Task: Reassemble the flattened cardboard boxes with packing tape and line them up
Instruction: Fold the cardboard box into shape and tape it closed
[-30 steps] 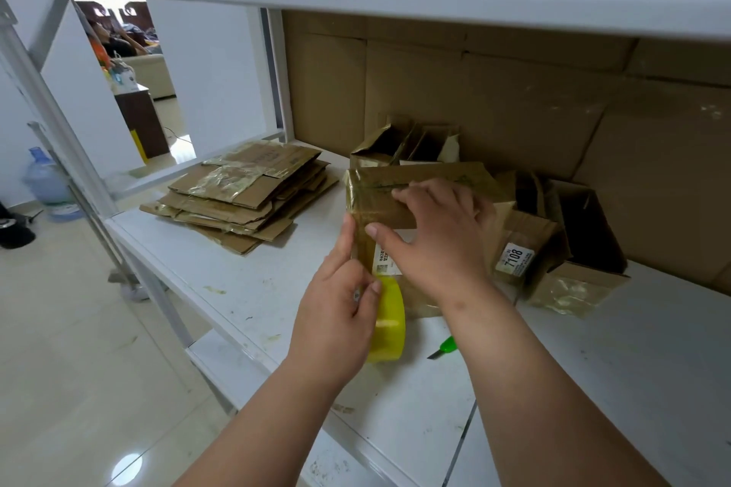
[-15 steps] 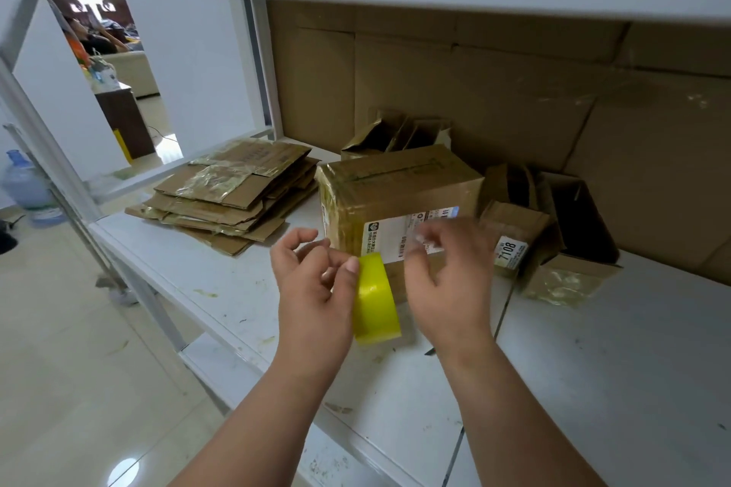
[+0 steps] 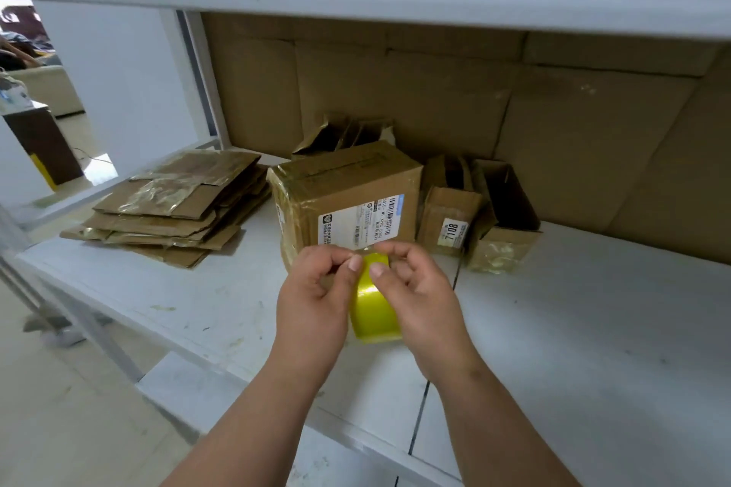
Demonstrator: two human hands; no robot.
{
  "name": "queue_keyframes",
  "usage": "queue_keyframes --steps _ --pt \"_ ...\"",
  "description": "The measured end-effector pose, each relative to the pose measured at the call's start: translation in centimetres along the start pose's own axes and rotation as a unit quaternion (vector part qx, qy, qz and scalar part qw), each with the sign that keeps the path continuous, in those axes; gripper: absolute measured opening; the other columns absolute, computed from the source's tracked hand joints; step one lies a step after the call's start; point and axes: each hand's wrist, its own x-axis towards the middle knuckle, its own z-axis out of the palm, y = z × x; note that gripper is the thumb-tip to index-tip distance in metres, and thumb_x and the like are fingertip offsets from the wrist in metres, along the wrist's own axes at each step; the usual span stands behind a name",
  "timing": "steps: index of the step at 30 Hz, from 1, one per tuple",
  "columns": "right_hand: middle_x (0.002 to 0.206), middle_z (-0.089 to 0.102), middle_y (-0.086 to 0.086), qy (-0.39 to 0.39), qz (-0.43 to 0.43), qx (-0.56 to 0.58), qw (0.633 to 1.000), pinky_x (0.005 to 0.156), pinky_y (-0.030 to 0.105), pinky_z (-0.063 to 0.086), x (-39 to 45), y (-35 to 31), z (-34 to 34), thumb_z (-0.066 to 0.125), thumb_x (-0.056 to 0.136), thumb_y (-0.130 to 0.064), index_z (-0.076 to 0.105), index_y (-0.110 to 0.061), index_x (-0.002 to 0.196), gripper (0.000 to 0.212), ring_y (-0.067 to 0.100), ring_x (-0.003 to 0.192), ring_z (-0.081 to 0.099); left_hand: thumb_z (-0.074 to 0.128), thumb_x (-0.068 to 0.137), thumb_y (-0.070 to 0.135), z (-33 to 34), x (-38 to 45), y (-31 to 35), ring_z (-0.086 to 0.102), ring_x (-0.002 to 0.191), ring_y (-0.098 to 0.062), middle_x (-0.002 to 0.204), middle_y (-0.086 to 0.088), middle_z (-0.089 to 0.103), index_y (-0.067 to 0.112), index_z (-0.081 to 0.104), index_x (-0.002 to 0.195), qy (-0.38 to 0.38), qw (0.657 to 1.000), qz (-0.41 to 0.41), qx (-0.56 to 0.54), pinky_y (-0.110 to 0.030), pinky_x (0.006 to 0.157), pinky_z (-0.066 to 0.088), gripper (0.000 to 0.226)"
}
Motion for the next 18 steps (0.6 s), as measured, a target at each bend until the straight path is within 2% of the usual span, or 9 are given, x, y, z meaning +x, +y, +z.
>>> queue_keyframes --steps 2,4,6,9,11,13,15,16,18 --pt "0.096 0.076 -0.001 -0.001 0.016 -0.01 1.0 0.092 0.045 0.054 -0.7 -0.2 -0.2 0.066 0.087 -0.025 0.059 -0.03 0.112 0.027 0.021 0.096 0.07 0.065 0.093 0.015 0.2 -0.3 0.2 0.059 0.084 -0.003 0.085 0.006 0.062 0.034 0.063 0.077 -0.007 0.998 0.041 0.048 -0.017 0.075 0.042 0.024" --pt "0.095 0.075 0.003 0.0 0.034 -0.021 0.999 0.092 0.052 0.053 -1.3 -0.5 -0.8 0.065 0.093 -0.019 0.056 -0.037 0.115 0.03 0.027 0.095 0.07 0.061 0.093 0.025 0.3 -0.5 0.4 0.055 0.086 0.003 0.085 0.011 0.056 0.035 0.059 0.078 -0.024 0.986 0.115 0.114 -0.007 0.071 0.038 0.018" --pt "0.096 0.075 0.004 0.016 0.043 -0.025 0.999 0.093 0.053 0.052 -1.9 -1.1 -1.6 0.065 0.093 -0.02 0.057 -0.04 0.114 0.03 0.027 0.095 0.07 0.052 0.09 0.041 0.3 -0.8 0.8 0.053 0.083 0.0 0.084 0.01 0.053 0.031 0.06 0.082 -0.065 0.972 0.166 0.15 -0.011 0.068 0.04 0.016" --pt "0.093 0.075 0.004 0.061 0.045 -0.005 0.997 0.089 0.053 0.052 -3.0 -2.1 -2.8 0.063 0.092 -0.017 0.066 -0.031 0.099 0.016 0.029 0.093 0.069 0.042 0.091 0.047 1.0 -1.1 1.8 0.05 0.078 -0.007 0.086 0.008 0.055 0.028 0.055 0.091 -0.098 0.944 0.232 0.212 -0.028 0.061 0.046 0.023" --pt "0.086 0.073 0.006 0.101 0.05 0.019 0.993 0.078 0.047 0.054 -3.7 -2.7 -3.5 0.064 0.092 -0.015 0.067 -0.024 0.085 0.012 0.029 0.082 0.066 0.044 0.092 0.045 1.5 -1.5 2.7 0.049 0.079 -0.006 0.085 0.011 0.056 0.03 0.054 0.092 -0.109 0.934 0.26 0.218 -0.023 0.061 0.045 0.017" --pt "0.078 0.068 0.005 0.125 0.052 0.039 0.99 0.069 0.039 0.05 -4.6 -3.1 -4.0 0.066 0.092 -0.015 0.064 -0.02 0.08 0.014 0.022 0.073 0.061 0.054 0.092 0.038 1.9 -2.0 3.8 0.052 0.081 -0.002 0.083 0.016 0.059 0.036 0.06 0.084 -0.112 0.952 0.229 0.171 -0.01 0.068 0.04 0.01" --pt "0.076 0.066 0.004 0.133 0.049 0.048 0.989 0.069 0.038 0.047 -5.4 -3.2 -4.3 0.07 0.089 -0.025 0.064 -0.022 0.078 0.013 0.022 0.072 0.058 0.067 0.091 0.025 2.4 -2.5 4.9 0.059 0.083 0.005 0.083 0.017 0.067 0.041 0.066 0.08 -0.119 0.985 0.099 0.07 -0.005 0.073 0.043 0.02" --pt "0.076 0.065 0.005 0.139 0.05 0.046 0.988 0.07 0.039 0.046 -5.7 -3.3 -4.5 0.071 0.084 -0.033 0.064 -0.025 0.075 0.014 0.023 0.073 0.057 0.07 0.089 0.02 2.6 -2.8 5.3 0.06 0.079 0.009 0.083 0.017 0.069 0.04 0.07 0.086 -0.131 0.991 0.025 0.013 -0.005 0.071 0.045 0.02" --pt "0.076 0.061 0.007 0.16 0.05 0.043 0.985 0.071 0.041 0.044 -6.5 -3.5 -4.6 0.067 0.077 -0.042 0.063 -0.027 0.071 0.017 0.025 0.073 0.053 0.074 0.087 0.016 2.9 -3.2 5.7 0.059 0.066 0.01 0.073 0.016 0.066 0.032 0.068 0.117 -0.163 0.983 -0.061 -0.057 -0.003 0.066 0.044 0.035"
